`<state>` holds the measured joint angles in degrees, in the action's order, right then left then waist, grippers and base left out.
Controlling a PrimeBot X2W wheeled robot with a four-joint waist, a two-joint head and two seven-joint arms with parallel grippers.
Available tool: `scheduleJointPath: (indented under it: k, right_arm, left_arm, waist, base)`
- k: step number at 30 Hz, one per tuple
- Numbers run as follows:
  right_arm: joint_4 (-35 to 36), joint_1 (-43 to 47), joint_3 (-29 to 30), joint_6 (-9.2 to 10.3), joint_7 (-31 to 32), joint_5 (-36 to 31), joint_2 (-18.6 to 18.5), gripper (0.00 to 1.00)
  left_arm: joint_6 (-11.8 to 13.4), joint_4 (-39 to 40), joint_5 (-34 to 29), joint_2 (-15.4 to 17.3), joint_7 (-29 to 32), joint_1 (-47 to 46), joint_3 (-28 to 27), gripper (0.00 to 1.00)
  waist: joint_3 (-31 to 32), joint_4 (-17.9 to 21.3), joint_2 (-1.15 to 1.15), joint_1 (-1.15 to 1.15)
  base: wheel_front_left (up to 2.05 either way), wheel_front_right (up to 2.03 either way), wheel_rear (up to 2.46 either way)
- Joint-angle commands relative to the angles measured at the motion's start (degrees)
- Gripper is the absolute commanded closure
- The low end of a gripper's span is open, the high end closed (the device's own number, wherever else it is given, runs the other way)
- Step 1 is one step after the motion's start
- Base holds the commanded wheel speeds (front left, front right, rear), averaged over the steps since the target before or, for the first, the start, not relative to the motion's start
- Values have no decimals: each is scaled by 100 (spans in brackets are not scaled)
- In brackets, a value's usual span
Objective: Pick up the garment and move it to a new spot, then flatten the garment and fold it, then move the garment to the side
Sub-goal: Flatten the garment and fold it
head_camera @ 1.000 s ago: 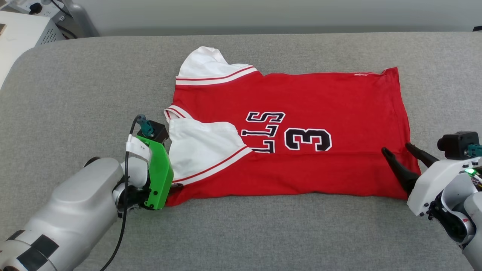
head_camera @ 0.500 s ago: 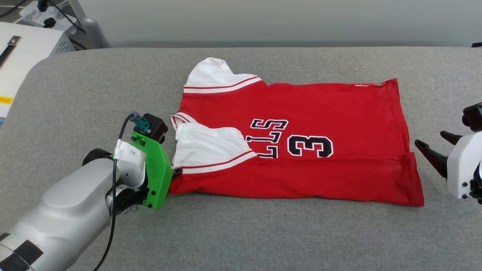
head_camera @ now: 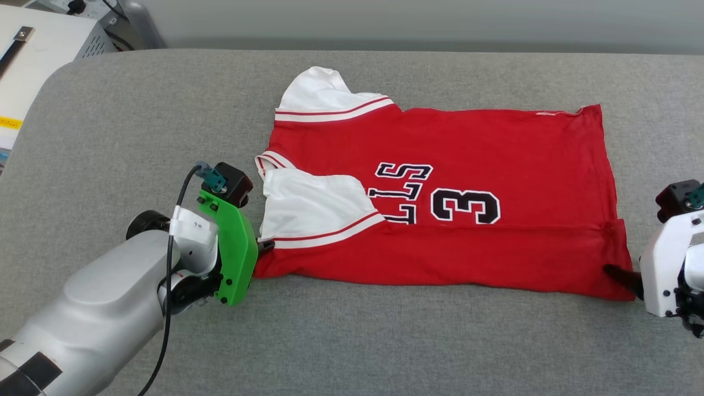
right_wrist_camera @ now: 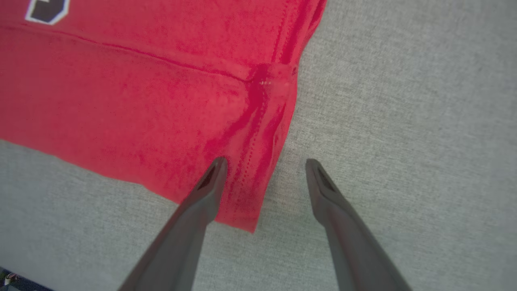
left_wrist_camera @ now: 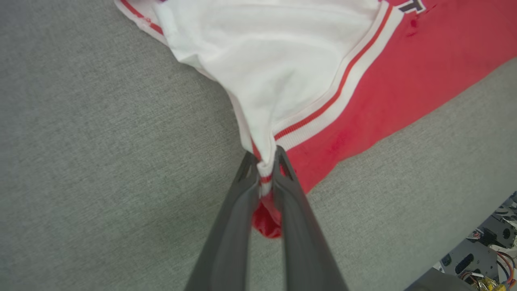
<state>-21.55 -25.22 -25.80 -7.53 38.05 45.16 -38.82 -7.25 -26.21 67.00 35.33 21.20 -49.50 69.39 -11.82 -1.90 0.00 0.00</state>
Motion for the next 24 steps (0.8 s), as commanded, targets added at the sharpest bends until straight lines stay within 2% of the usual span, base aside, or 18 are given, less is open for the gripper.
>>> scheduleJointPath:
  k: [1,7,10,11,18,24]
  right_arm:
    - [-129,95,32,4,-76,18,140,0]
    - [-801,234,-70,4,-285,-47,524,0]
    - [-881,259,-175,4,-497,9,621,0]
    - [-871,251,-190,4,-658,13,615,100]
    - [-644,286,-238,4,-1348,120,387,100]
    - [-134,557,-191,4,-1672,212,97,100]
  left_arm:
    - [36,6,-41,33,-43,-73,-42,100]
    - [36,-40,-6,17,-90,15,-30,100]
    - [33,-73,37,34,-144,131,-23,100]
    - [33,-81,49,45,-169,185,-19,100]
    - [35,-40,171,172,-361,520,-38,100]
    - [98,364,236,497,-414,788,-31,100]
  waist:
    - [-91,-43,0,0]
    - [-171,-81,0,0]
    - [-134,-66,0,0]
    - [-105,-55,0,0]
    - [224,34,0,0]
    - [543,80,0,0]
  base:
    - [0,0,0]
    - [0,0,0]
    - [0,0,0]
    - [0,0,0]
    - [0,0,0]
    - [0,0,0]
